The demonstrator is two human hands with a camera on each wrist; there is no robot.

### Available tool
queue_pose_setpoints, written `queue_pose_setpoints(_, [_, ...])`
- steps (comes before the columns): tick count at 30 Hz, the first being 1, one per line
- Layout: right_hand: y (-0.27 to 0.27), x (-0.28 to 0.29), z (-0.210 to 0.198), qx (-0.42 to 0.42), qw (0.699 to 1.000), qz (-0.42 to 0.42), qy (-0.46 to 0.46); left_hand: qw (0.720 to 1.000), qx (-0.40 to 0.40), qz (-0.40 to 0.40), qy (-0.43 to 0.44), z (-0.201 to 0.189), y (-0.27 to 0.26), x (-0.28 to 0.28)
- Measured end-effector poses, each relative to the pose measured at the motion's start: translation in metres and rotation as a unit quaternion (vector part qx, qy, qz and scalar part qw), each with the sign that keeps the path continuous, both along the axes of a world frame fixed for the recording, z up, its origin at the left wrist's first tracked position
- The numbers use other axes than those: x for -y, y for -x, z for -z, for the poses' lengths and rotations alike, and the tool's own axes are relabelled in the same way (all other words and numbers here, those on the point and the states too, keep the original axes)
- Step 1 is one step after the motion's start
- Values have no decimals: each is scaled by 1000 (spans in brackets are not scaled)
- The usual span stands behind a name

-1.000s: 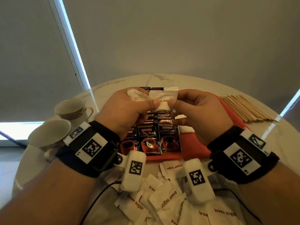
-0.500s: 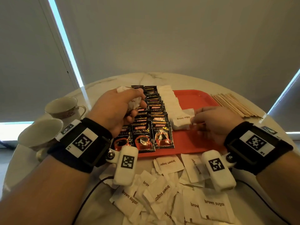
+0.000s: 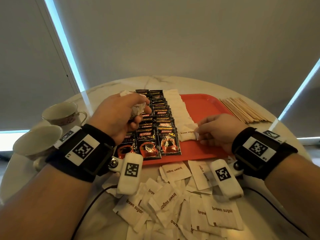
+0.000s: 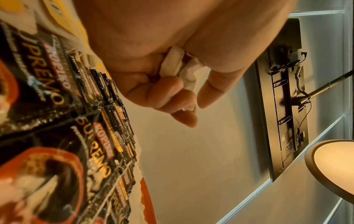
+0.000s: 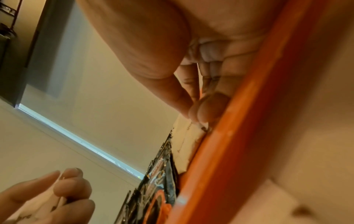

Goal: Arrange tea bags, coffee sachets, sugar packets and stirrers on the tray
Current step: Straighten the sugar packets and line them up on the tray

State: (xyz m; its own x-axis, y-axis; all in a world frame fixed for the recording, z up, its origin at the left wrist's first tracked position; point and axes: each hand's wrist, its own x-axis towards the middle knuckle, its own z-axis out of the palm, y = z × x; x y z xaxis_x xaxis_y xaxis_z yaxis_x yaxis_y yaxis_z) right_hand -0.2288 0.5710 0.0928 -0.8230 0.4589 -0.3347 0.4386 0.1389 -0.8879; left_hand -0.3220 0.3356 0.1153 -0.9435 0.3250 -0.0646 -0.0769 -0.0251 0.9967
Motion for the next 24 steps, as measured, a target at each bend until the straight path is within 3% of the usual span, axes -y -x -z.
queue_pose_setpoints(6, [-5,3,3,-74,996,42,28,1000,3,4,-7,-2,-1,0])
queue_pose_setpoints(12, [-3,12,-2,-50,998,-8,40,997,25,36,-56,-5,-9,0])
queue_pose_setpoints(15, [2,22,-13,-108,993,-33,36,996,18,57,-59,-7,-13,-1])
queue_pose_setpoints(20, [18,58,-34,-178,971,-159,33,997,-5,55,-52,-3,-13,-3])
queue_pose_setpoints(24, [30,73,-28,-246,959,-143,17,998,-27,40,-32,-2,-10,0])
